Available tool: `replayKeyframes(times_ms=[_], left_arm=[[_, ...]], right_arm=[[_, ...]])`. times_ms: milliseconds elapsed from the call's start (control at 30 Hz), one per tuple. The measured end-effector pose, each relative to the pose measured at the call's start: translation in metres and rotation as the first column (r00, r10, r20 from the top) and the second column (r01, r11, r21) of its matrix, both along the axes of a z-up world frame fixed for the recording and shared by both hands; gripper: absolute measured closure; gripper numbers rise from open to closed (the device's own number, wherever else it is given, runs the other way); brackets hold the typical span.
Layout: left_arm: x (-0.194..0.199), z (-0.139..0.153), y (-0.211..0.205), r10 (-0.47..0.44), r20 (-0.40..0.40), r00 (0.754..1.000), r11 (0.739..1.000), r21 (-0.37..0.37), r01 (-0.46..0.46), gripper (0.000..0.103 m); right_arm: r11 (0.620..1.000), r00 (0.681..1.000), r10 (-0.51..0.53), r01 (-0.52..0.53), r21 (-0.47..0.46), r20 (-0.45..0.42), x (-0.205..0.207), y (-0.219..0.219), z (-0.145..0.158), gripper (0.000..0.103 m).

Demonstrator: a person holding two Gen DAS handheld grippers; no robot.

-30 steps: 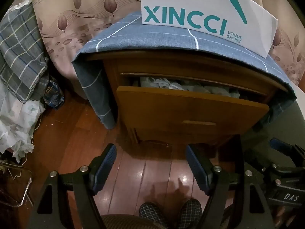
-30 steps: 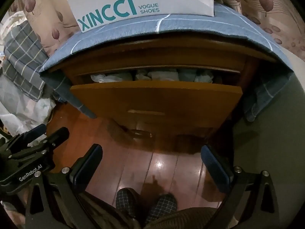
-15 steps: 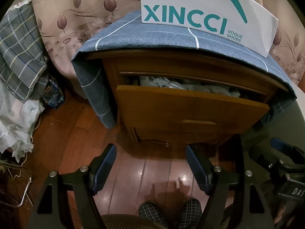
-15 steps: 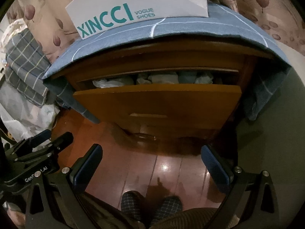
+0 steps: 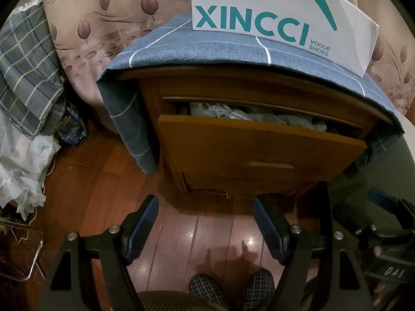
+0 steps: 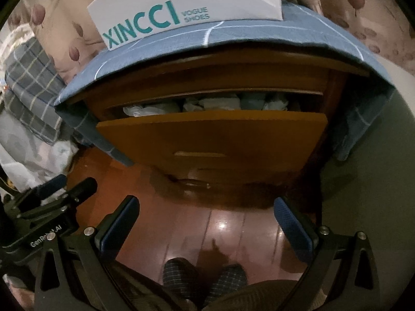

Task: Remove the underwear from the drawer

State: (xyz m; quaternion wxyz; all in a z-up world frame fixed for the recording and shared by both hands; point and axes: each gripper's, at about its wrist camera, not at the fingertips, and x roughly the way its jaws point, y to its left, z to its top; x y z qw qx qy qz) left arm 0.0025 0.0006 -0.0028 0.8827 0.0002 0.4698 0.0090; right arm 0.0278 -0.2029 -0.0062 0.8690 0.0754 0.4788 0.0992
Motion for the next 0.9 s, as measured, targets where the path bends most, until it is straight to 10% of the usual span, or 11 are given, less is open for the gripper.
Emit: replayKeyframes(times_ms=[900], left_arm=[[0.0006,-0.0016,-0.0009,0.005,-0.006,1.0,1.0,-0.006,-0.005,0.026]], right_arm=[[0.998,1.0,-0.021,0.021,-0.053,-0.002,-0.0046,0.0023,-0.0033,0.0]])
